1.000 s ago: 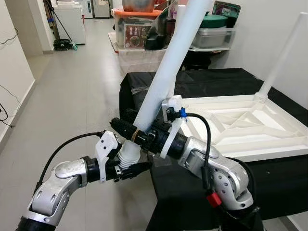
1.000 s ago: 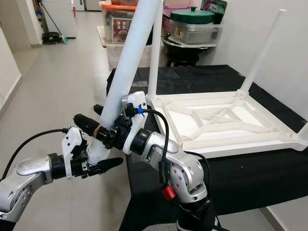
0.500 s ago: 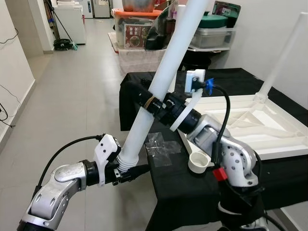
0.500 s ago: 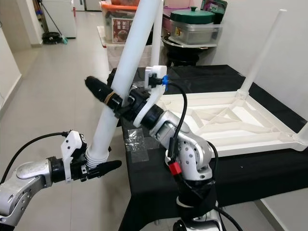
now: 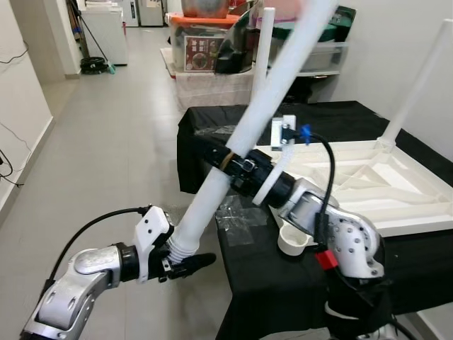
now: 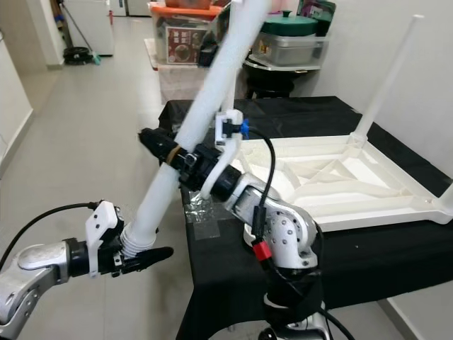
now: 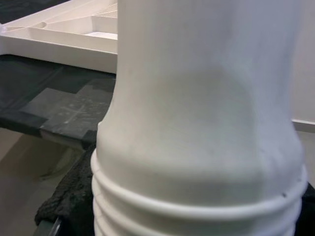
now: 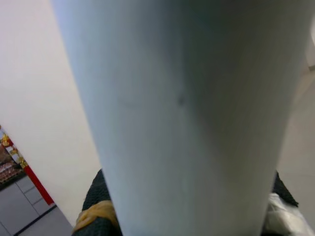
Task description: Building children table
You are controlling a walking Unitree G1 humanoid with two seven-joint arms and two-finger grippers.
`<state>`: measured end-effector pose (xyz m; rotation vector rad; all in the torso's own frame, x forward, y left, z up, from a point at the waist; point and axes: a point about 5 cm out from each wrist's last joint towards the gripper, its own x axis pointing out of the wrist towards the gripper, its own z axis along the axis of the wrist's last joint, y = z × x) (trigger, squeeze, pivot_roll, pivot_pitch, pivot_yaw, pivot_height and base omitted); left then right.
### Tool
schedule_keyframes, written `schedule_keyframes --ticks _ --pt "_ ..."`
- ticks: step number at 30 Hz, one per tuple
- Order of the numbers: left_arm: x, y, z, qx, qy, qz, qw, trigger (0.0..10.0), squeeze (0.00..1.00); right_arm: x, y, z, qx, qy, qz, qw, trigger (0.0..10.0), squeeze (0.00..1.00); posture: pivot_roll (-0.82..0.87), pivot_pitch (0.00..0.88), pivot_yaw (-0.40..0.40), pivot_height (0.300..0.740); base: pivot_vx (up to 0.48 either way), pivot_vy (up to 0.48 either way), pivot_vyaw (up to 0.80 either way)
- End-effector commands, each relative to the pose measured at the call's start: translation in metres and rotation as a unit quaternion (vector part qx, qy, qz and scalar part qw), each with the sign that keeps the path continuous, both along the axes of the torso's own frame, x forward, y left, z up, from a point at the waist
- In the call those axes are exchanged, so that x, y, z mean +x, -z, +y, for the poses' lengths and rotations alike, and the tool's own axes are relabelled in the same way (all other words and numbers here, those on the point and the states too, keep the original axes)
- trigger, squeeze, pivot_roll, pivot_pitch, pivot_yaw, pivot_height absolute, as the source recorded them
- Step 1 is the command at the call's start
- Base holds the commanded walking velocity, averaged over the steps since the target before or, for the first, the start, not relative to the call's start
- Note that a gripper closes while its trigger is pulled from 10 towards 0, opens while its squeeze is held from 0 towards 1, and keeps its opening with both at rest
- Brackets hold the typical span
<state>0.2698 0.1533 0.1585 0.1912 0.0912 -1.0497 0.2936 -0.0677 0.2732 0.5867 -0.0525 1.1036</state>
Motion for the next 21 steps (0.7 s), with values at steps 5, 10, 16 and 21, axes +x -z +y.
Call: schedule_keyframes --ticks 5,10,16,21 --pt "0.001 -0.006 -0.003 0.005 0.010 -0.023 1.000 10.0 0.00 -0.010 0.010 0.016 -0.015 -0.053 0.023 0.998 0.0 0.00 0.05 0.000 -0.053 0.740 0.000 0.000 0.00" --pt "0.001 -0.005 -0.004 0.004 0.012 -0.023 1.000 10.0 0.00 -0.008 0.010 0.017 -0.018 -0.043 0.025 0.999 1.6 0.00 0.05 0.000 -0.053 0.740 0.000 0.000 0.00" --pt "0.000 -0.004 -0.005 0.004 0.013 -0.024 1.000 10.0 0.00 -0.006 0.006 0.018 -0.006 -0.017 0.031 0.999 10.0 0.00 0.05 0.000 -0.054 0.740 0.000 0.000 0.00" --pt "-0.001 -0.006 -0.004 -0.019 0.015 -0.020 1.000 10.0 1.00 0.002 0.005 0.011 -0.011 0.013 0.024 1.000 10.0 0.00 0.05 0.000 -0.051 0.740 0.000 0.000 0.00"
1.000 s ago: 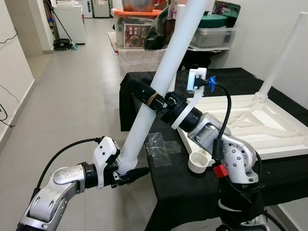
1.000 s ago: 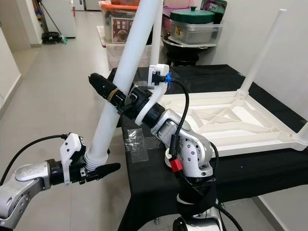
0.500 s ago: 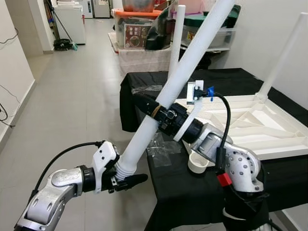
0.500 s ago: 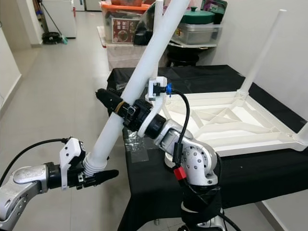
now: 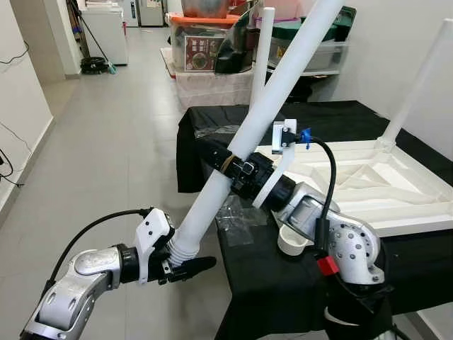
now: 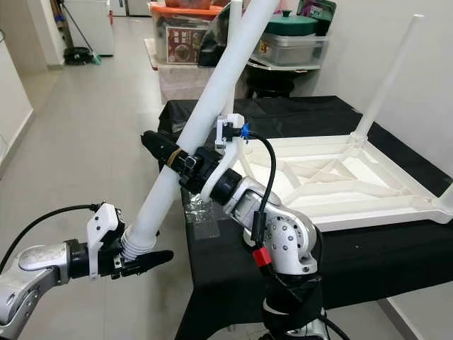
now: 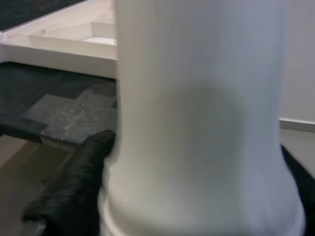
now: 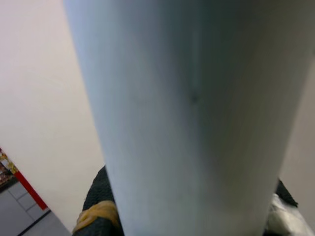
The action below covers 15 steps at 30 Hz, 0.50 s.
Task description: Building children table
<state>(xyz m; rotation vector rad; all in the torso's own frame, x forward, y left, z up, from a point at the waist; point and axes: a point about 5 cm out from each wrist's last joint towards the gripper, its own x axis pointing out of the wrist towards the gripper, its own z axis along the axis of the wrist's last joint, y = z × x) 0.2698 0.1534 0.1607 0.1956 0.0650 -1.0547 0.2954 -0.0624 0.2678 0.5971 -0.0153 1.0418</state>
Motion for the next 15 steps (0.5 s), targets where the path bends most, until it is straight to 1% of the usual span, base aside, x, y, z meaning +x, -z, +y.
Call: schedule_keyframes --ticks 1,2,5,6,8,9,10,12,13,15 --pt "-0.001 -0.004 -0.003 -0.019 0.012 -0.008 1.000 10.0 1.00 0.003 -0.001 0.003 -0.006 -0.001 -0.002 1.000 10.0 0.00 0.05 0.000 -0.051 0.740 0.000 0.000 0.00" --pt "-0.001 -0.005 -0.003 -0.022 0.014 -0.009 1.000 10.0 1.00 0.007 -0.002 -0.002 -0.011 0.013 -0.008 1.000 10.0 0.00 0.05 0.000 -0.051 0.740 0.000 0.000 0.00" --pt "-0.001 -0.005 -0.003 -0.022 0.014 -0.009 1.000 10.0 1.00 0.007 -0.003 -0.002 -0.012 0.016 -0.010 1.000 10.0 0.00 0.05 0.000 -0.051 0.740 0.000 0.000 0.00" --pt "0.000 -0.009 -0.004 -0.031 0.010 -0.017 0.999 10.0 1.00 0.011 -0.002 -0.007 -0.026 0.031 -0.016 0.999 10.0 0.00 0.05 0.000 -0.052 0.740 0.000 0.000 0.00" --pt "0.000 -0.010 -0.005 -0.034 0.009 -0.019 0.999 10.0 1.00 0.012 -0.002 -0.009 -0.031 0.037 -0.018 0.999 10.0 0.00 0.05 0.000 -0.052 0.740 0.000 0.000 0.00" --pt "-0.001 -0.010 -0.005 -0.034 0.009 -0.017 0.999 10.0 1.00 0.021 -0.001 -0.018 -0.049 0.075 -0.024 0.996 10.0 0.00 0.05 0.000 -0.052 0.740 0.000 0.000 0.00" --pt "-0.001 -0.010 -0.005 -0.034 0.009 -0.017 0.999 10.0 1.00 0.021 -0.001 -0.018 -0.049 0.075 -0.024 0.996 10.0 0.00 0.05 0.000 -0.052 0.740 0.000 0.000 0.00" --pt "-0.003 -0.007 -0.003 -0.024 -0.001 -0.014 1.000 10.0 1.00 0.038 -0.004 -0.042 -0.081 0.141 -0.044 0.986 10.0 0.00 0.05 0.000 -0.053 0.740 0.000 0.000 0.00" --pt "-0.003 -0.007 -0.003 -0.024 -0.001 -0.014 1.000 10.0 1.00 0.038 -0.004 -0.042 -0.081 0.141 -0.044 0.986 10.0 0.00 0.05 0.000 -0.053 0.740 0.000 0.000 0.00" --pt "-0.003 -0.002 0.000 -0.012 -0.027 -0.018 0.999 10.0 1.00 0.049 -0.010 -0.070 -0.112 0.195 -0.067 0.972 10.0 0.00 0.05 0.000 -0.054 0.740 0.000 0.000 0.00"
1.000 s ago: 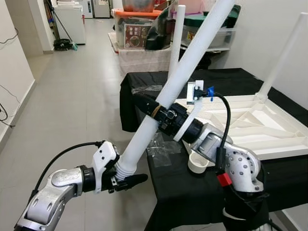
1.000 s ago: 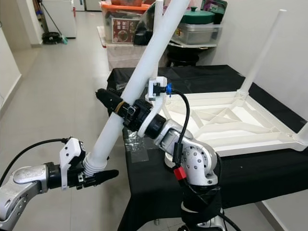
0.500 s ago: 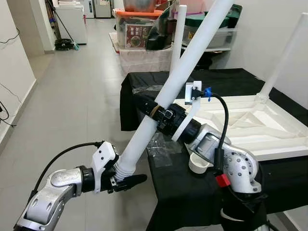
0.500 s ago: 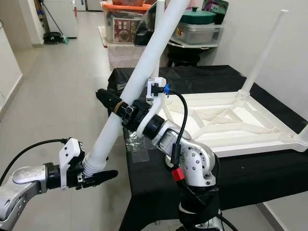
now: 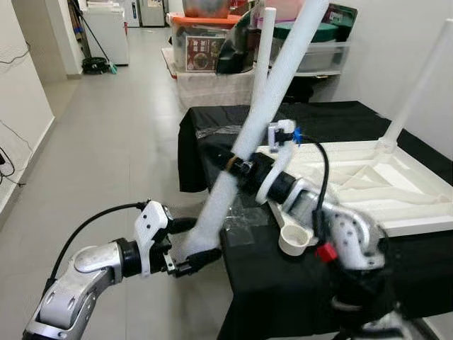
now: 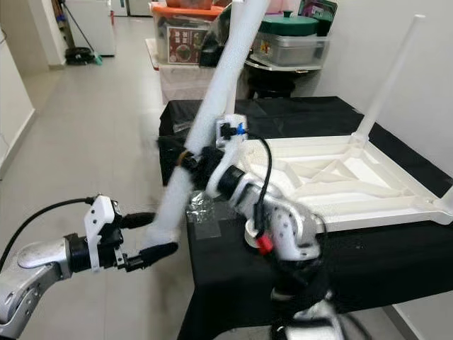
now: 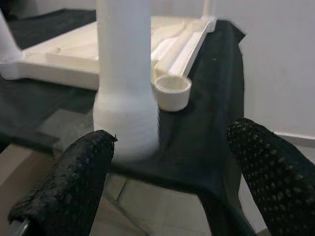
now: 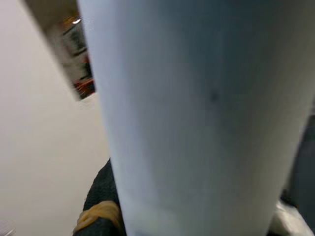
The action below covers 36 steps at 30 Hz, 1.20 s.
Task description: Building children table
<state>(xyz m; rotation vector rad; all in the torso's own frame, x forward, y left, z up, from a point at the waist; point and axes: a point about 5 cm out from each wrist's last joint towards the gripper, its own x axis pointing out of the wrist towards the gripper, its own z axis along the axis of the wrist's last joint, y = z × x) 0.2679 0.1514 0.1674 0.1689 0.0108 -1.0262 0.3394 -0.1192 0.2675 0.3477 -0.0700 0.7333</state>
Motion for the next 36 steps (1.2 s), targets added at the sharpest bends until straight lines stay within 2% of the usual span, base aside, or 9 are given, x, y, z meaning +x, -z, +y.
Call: schedule_keyframes --ticks 1,2,6,7,16,19,21,25,36 --pt "0.000 0.006 0.005 0.013 -0.032 -0.003 0.999 10.0 1.00 0.010 -0.014 -0.030 -0.035 0.059 -0.042 0.997 10.0 0.00 0.05 0.000 -0.054 0.740 0.000 0.000 0.00" --pt "0.000 0.007 0.006 0.012 -0.041 -0.004 0.999 10.0 1.00 0.012 -0.016 -0.041 -0.050 0.078 -0.049 0.995 10.0 0.00 0.05 0.000 -0.054 0.740 0.000 0.000 0.00" --pt "0.001 0.007 0.007 0.006 -0.057 -0.005 0.998 10.0 1.00 0.014 -0.018 -0.054 -0.057 0.100 -0.053 0.992 10.0 0.00 0.05 0.000 -0.053 0.740 0.000 0.000 0.00" --pt "0.000 0.009 0.007 -0.002 -0.067 -0.002 0.998 10.0 0.00 0.015 -0.022 -0.065 -0.057 0.121 -0.057 0.989 10.0 0.00 0.05 0.000 -0.050 0.740 0.000 0.000 0.00" --pt "-0.008 0.020 -0.003 -0.028 -0.091 0.016 0.995 10.0 0.00 0.009 -0.023 -0.084 -0.091 0.117 -0.086 0.985 10.0 0.00 0.04 0.000 -0.045 0.740 0.000 0.000 0.00" --pt "-0.011 0.022 -0.005 -0.042 -0.101 0.023 0.994 10.0 0.00 0.008 -0.011 -0.091 -0.132 0.075 -0.094 0.984 10.0 0.00 0.05 0.000 -0.054 0.740 0.000 0.000 0.00" --pt "-0.014 0.023 -0.004 -0.052 -0.113 0.029 0.992 10.0 0.00 0.005 -0.002 -0.098 -0.153 0.001 -0.104 0.983 10.0 0.00 0.05 0.000 -0.057 0.740 0.000 0.000 0.00" --pt "-0.016 0.023 -0.003 -0.059 -0.121 0.032 0.990 10.0 0.00 0.011 0.011 -0.109 -0.175 -0.025 -0.098 0.979 10.0 0.00 0.06 0.000 -0.063 0.740 0.000 0.000 0.00" --pt "-0.020 0.022 -0.003 -0.064 -0.126 0.035 0.989 10.0 0.00 0.021 0.017 -0.111 -0.176 -0.054 -0.084 0.979 10.0 0.00 0.07 0.000 -0.073 0.740 0.000 0.000 0.00"
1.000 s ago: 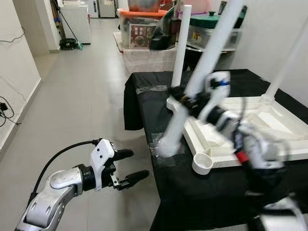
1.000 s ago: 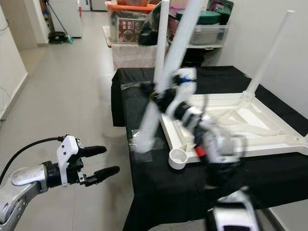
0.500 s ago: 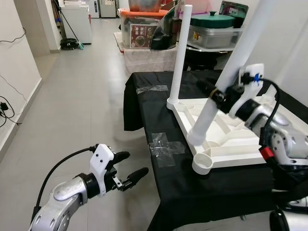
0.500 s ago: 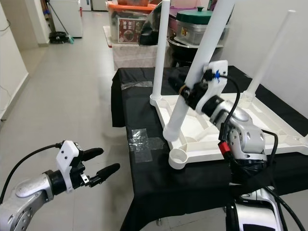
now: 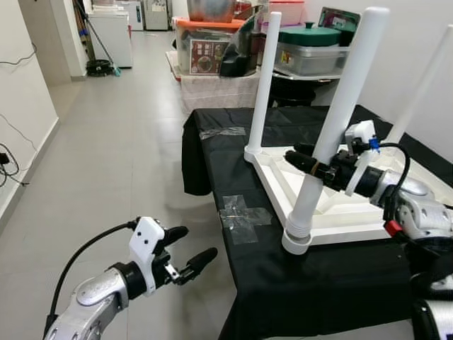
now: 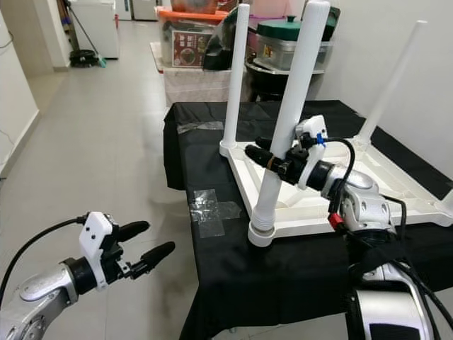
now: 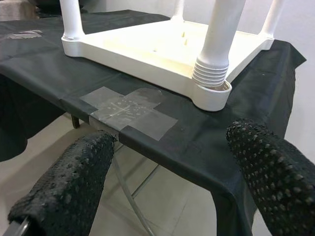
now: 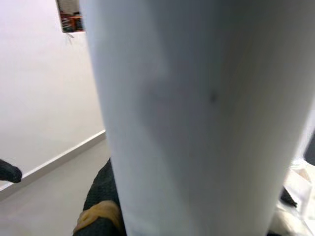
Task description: Building children table
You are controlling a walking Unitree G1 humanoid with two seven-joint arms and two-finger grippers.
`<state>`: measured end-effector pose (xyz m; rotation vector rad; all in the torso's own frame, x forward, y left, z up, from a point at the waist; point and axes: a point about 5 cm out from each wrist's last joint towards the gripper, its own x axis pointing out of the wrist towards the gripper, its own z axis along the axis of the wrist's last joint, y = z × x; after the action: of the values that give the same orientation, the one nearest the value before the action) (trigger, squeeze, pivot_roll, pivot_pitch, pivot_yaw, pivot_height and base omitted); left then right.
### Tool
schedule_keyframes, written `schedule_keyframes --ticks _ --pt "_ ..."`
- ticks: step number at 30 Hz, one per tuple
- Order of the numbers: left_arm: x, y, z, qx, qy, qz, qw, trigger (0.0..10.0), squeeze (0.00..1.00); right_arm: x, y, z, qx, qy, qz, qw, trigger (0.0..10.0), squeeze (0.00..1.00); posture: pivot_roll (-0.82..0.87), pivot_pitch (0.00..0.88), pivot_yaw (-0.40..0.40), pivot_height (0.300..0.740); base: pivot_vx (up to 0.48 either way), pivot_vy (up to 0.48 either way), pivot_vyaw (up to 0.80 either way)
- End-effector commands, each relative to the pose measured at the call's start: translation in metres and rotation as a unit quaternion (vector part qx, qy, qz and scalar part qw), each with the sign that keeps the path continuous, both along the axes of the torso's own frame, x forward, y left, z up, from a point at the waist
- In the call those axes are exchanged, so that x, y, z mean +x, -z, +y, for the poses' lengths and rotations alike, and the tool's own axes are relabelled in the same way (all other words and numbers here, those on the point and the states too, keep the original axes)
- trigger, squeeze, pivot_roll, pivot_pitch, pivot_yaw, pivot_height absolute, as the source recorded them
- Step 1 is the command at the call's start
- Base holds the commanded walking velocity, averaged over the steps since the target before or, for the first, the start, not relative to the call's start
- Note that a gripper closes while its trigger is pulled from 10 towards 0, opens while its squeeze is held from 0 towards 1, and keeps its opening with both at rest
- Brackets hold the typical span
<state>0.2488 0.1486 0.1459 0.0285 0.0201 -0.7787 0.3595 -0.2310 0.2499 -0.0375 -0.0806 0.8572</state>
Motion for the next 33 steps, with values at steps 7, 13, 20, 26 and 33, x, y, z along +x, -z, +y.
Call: schedule_keyframes --ticks 7,13,20,26,33 --pt "-0.006 0.002 0.003 -0.009 -0.011 0.015 1.000 10.0 0.00 0.000 0.019 0.004 -0.012 -0.052 0.031 0.998 10.0 0.00 0.09 0.000 -0.077 0.740 0.000 0.000 0.00" --pt "-0.006 0.002 0.004 -0.007 -0.012 0.018 1.000 10.0 0.00 0.001 0.025 -0.002 -0.023 -0.057 0.033 0.998 10.0 0.00 0.09 0.000 -0.071 0.740 0.000 0.000 0.00" --pt "-0.007 0.001 0.005 -0.005 -0.014 0.020 1.000 10.0 0.00 0.001 0.029 -0.015 -0.019 -0.028 0.041 0.999 10.0 0.00 0.09 0.000 -0.070 0.740 0.000 0.000 0.00" --pt "-0.006 0.001 0.006 -0.005 -0.014 0.022 1.000 10.0 0.00 -0.003 0.037 -0.031 -0.001 -0.004 0.055 0.998 10.0 0.00 0.09 0.000 -0.062 0.740 0.000 0.000 0.00" --pt "-0.005 -0.001 0.006 -0.004 -0.010 0.021 1.000 10.0 0.00 -0.007 0.044 -0.036 0.006 -0.004 0.060 0.998 10.0 0.00 0.09 0.000 -0.057 0.740 0.000 0.000 0.00"
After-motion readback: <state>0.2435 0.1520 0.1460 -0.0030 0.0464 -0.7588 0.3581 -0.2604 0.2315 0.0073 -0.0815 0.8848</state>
